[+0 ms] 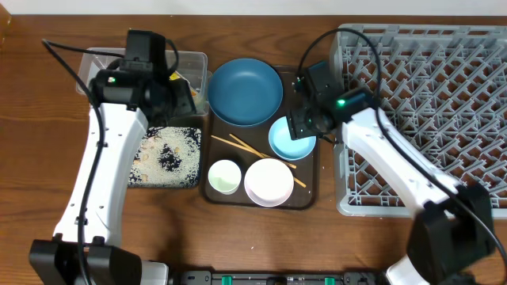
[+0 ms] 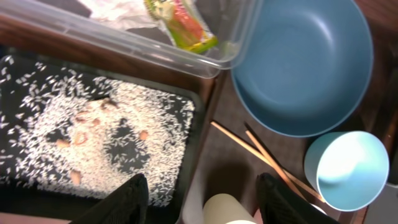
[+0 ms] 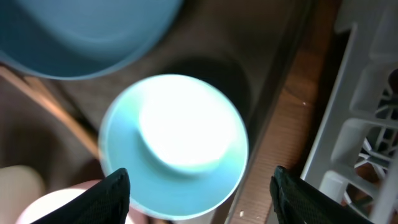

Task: Sort waste into correct bins and load items into the dishwasher rack
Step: 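Retract the left gripper and grasp the light-blue bowl with the right gripper, then lift the light-blue bowl with the right gripper and place it in the dish rack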

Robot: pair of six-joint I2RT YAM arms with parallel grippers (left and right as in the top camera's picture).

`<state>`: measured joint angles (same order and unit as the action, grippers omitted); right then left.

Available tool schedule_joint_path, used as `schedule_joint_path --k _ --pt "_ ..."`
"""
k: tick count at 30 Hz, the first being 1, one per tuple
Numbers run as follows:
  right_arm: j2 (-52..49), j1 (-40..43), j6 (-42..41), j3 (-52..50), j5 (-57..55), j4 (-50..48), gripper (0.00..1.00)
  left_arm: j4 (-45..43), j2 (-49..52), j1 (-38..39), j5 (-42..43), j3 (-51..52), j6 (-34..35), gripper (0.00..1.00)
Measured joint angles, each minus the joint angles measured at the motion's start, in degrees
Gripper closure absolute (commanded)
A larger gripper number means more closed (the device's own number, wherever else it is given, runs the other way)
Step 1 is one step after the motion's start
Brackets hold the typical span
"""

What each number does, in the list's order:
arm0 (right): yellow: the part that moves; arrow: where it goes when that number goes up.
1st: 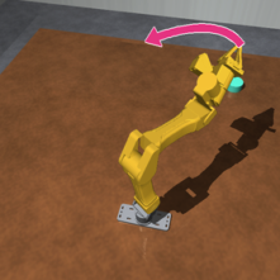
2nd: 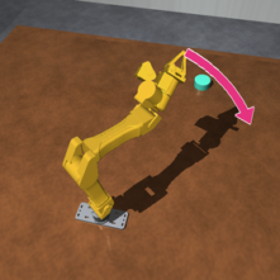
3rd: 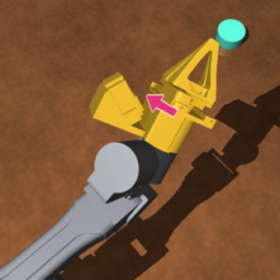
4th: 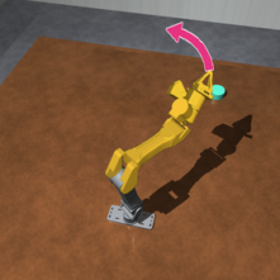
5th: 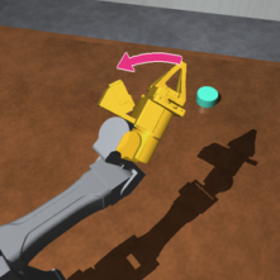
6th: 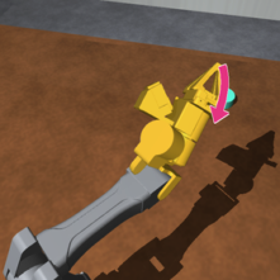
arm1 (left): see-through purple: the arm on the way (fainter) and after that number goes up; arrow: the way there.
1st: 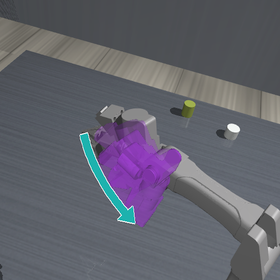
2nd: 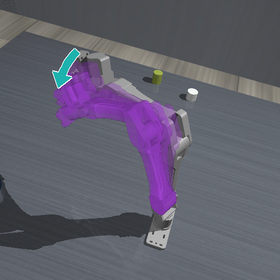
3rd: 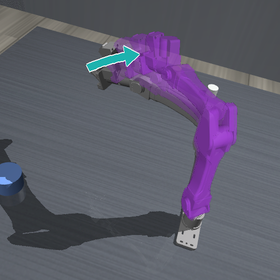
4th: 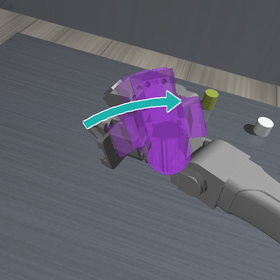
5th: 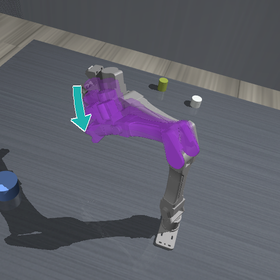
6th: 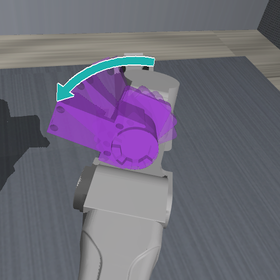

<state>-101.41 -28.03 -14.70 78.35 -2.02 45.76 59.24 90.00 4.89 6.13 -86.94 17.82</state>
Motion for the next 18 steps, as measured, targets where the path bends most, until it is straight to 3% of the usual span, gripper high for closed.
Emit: schedule_joint_path --k 4,13,18 --pt "-4.2 0.0 0.8 0.0 -1.7 -0.7 0.37 0.3 0.0 -1.1 0.1 0.0 0.0 0.40" --pt "-10.6 0.0 2.4 0.0 -3.0 -2.6 0.65 0.4 0.0 -1.1 0.2 0.0 0.0 0.40" --pt "-13.0 0.0 2.6 0.0 -3.3 -2.6 0.94 0.8 0.0 -1.1 0.2 0.0 0.0 0.39"
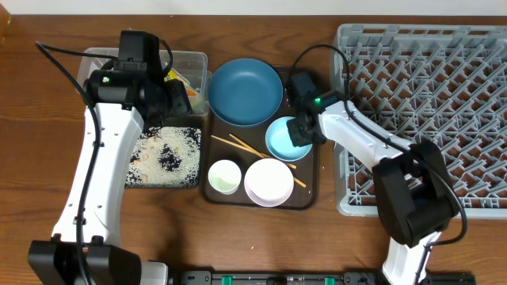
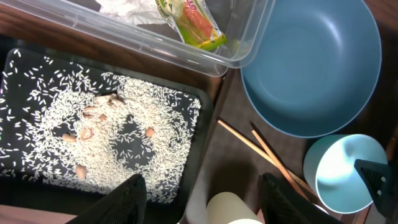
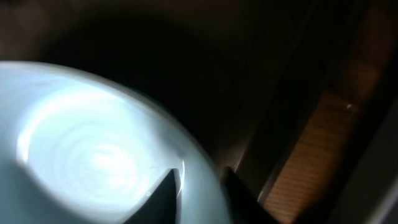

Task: Sort waste into correct bins and load items into the dishwasher rack
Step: 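Lift the light-blue bowl with the right gripper and place it in the dish rack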

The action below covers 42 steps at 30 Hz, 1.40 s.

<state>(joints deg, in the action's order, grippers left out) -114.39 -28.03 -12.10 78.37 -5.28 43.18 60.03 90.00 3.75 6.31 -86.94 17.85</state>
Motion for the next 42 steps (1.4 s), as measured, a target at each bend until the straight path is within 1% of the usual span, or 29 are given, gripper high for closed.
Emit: schedule_joint_path --k 1,5,7,9,10,12,17,22,26,29,31,34,37,42 --pt "-0.1 0.0 0.1 0.0 0.0 0.1 0.99 0.1 0.0 0.0 0.0 0.0 0.0 0.39" --pt "0.3 0.0 -0.3 0.7 1.0 0.8 0.99 0.1 0.0 0.0 0.0 0.0 0.0 0.39" --pt "0.4 0.0 -0.3 1.3 1.3 2.0 0.99 0.2 0.0 0.0 0.0 0.0 0.0 0.31" --pt "0.9 0.0 -0.3 1.9 1.2 4.2 0.99 0.2 0.0 0.0 0.0 0.0 -0.1 0.26" --pt "1.4 0.0 -0.3 2.3 1.0 5.8 0.99 0.2 0.0 0.0 0.1 0.0 0.0 0.21" --pt "2.5 0.1 -0.3 3.2 0.5 8.4 0.99 0.2 0.0 0.0 0.2 0.0 0.0 0.20" --pt "9.5 0.8 -0.3 8.6 -1.4 13.0 0.99 0.2 0.0 0.0 0.4 0.0 0.2 0.17" --pt "20.5 2.8 -0.5 13.3 -9.9 11.2 0.99 0.2 0.0 0.0 0.4 0.0 0.2 0.13" --pt "25.0 5.5 -0.5 14.2 -22.5 7.3 0.99 0.2 0.0 0.0 0.4 0.0 0.2 0.12" --pt "24.1 8.0 -0.2 14.2 -32.9 3.2 0.99 0.2 0.0 0.0 0.4 0.0 0.2 0.11" --pt "22.3 10.0 1.3 14.1 -37.7 -1.6 0.99 0.2 0.0 0.0 0.4 0.0 0.2 0.11" --pt "18.8 12.9 6.0 14.1 -42.1 -10.1 0.99 0.2 0.0 0.0 0.5 0.0 0.2 0.11" --pt "13.6 15.5 13.4 14.0 -45.3 -18.5 0.99 0.2 0.0 0.0 0.5 0.0 0.2 0.11" --pt "5.2 16.9 25.1 13.8 -51.7 -31.8 0.99 0.2 0.0 0.0 0.6 0.0 0.2 0.11"
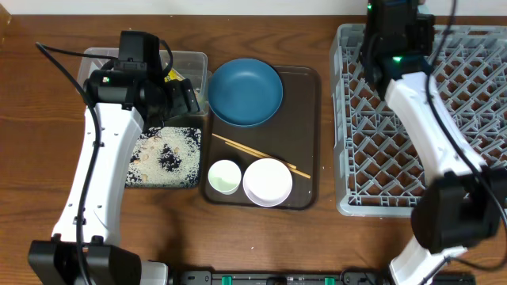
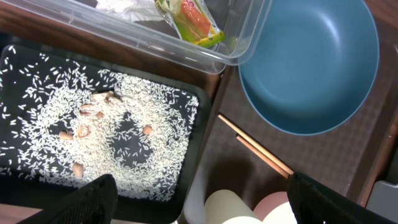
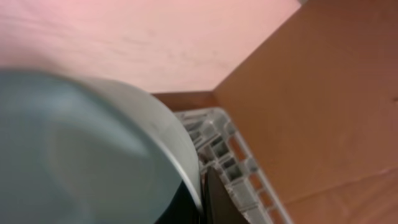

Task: Sort waste into correct bins and load items into the dishwasher rack
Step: 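Lift the light-blue bowl with the right gripper and place it in the dish rack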

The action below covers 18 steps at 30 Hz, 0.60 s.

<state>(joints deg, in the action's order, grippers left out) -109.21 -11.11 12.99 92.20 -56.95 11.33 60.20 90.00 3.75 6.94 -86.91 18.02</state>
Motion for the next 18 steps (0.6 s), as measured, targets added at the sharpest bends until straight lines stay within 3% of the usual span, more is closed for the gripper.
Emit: schedule_joint_path --k 7,18 --pt "-9.0 0.1 11.9 -0.1 -4.6 -11.2 0.99 0.0 0.0 0.0 0.0 0.0 0.0 0.11" --pt "-14.6 0.8 15.4 -0.1 -5.7 -15.5 0.99 0.0 0.0 0.0 0.0 0.0 0.0 0.10"
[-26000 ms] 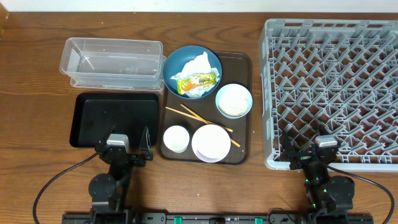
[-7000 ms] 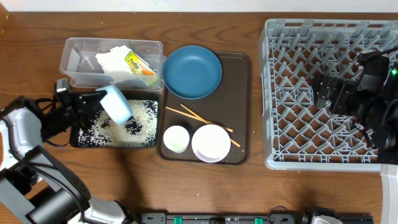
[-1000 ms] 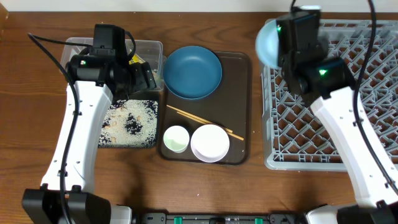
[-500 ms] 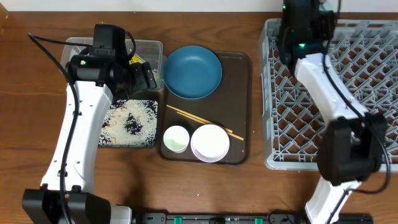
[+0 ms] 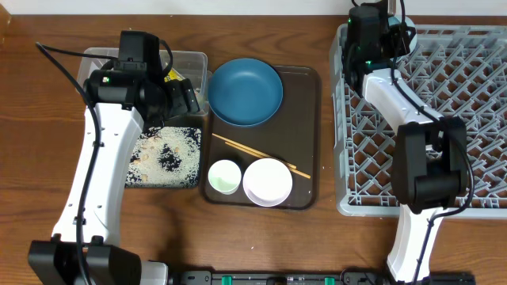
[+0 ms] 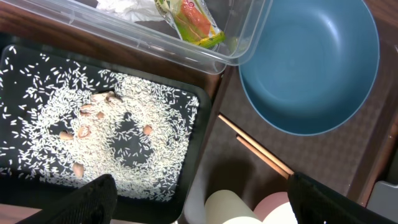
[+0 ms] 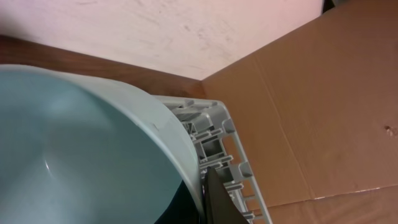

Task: Sort waste into correct bins and load items into the dishwasher rack
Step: 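Lift the light-blue bowl with the right gripper and place it in the dish rack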

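My right gripper (image 7: 204,191) is shut on the rim of the light blue bowl (image 7: 81,143), held on edge over the far left corner of the grey dishwasher rack (image 5: 444,119). In the overhead view the right wrist (image 5: 371,30) hides the bowl. On the brown tray (image 5: 307,103) are a big blue bowl (image 5: 245,91), chopsticks (image 5: 257,153), a small green cup (image 5: 224,176) and a white bowl (image 5: 268,182). My left gripper (image 6: 198,198) hangs wide open above the seam between the rice tray and the brown tray, holding nothing.
A clear bin (image 5: 186,67) holding a wrapper (image 6: 189,22) and crumpled paper sits at the far left. A black tray (image 5: 166,158) of spilled rice and scraps lies in front of it. A cardboard panel (image 7: 311,93) stands behind the rack's corner (image 7: 214,134).
The right wrist has shifted a little left along the rack's far edge, the light blue bowl still clamped. The left arm and the tray's items have not moved.
My right gripper was open above the light blue bowl on the tray, then down at its rim. Later the bowl was gone from the tray and held at the rack's far edge, now nearer its left corner. My left gripper stayed put but opened wider.
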Robot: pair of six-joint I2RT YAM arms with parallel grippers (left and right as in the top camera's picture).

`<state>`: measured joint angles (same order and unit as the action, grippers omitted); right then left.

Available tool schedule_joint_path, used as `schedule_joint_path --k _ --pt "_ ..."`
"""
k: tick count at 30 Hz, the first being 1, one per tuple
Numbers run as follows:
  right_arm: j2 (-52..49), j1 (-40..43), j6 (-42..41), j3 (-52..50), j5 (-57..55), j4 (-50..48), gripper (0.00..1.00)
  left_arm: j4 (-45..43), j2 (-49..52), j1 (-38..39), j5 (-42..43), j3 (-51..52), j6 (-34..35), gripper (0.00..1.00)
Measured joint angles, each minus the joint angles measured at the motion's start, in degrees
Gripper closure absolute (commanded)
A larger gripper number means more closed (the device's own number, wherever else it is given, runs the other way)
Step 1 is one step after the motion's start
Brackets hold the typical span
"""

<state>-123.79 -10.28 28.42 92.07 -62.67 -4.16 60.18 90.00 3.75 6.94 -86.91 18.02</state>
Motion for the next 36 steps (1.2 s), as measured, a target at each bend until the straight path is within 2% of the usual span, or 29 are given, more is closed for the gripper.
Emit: schedule_joint_path --k 12,21,22,23,24,25,27,28,29,31,36 --pt "-0.5 2.3 4.7 0.0 -0.2 -2.0 0.99 0.0 0.0 0.0 0.0 0.0 0.0 0.10" --pt "-0.5 -0.6 6.6 0.4 -2.0 5.3 0.98 0.0 0.0 0.0 0.0 0.0 0.0 0.10" --pt "-0.5 -1.2 6.8 0.4 -2.6 6.2 0.93 0.0 0.0 0.0 0.0 0.0 0.0 0.10" --pt "-0.5 -1.8 6.8 0.5 -3.4 7.1 0.85 0.0 0.0 0.0 0.0 0.0 0.0 0.10" --pt "-0.5 -2.2 6.8 0.5 -3.3 7.9 0.71 0.0 0.0 0.0 0.0 0.0 0.0 0.10" --pt "-0.5 -2.7 7.1 0.4 -3.2 8.8 0.66 0.0 0.0 0.0 0.0 0.0 0.0 0.10" --pt "-0.7 -3.8 7.6 0.2 -2.3 9.8 0.66 0.0 0.0 0.0 0.0 0.0 0.0 0.10" --pt "-0.7 -4.3 7.6 0.2 -2.4 9.8 0.61 0.0 0.0 0.0 0.0 0.0 0.0 0.10" --pt "-0.7 -4.7 7.8 0.2 -2.3 9.8 0.49 0.0 0.0 0.0 0.0 0.0 0.0 0.10" --pt "-0.7 -5.4 8.1 0.2 -2.0 9.8 0.38 0.0 0.0 0.0 0.0 0.0 0.0 0.10" --pt "-0.8 -7.7 8.1 0.2 -1.8 9.8 0.23 0.0 0.0 0.0 0.0 0.0 0.0 0.10"
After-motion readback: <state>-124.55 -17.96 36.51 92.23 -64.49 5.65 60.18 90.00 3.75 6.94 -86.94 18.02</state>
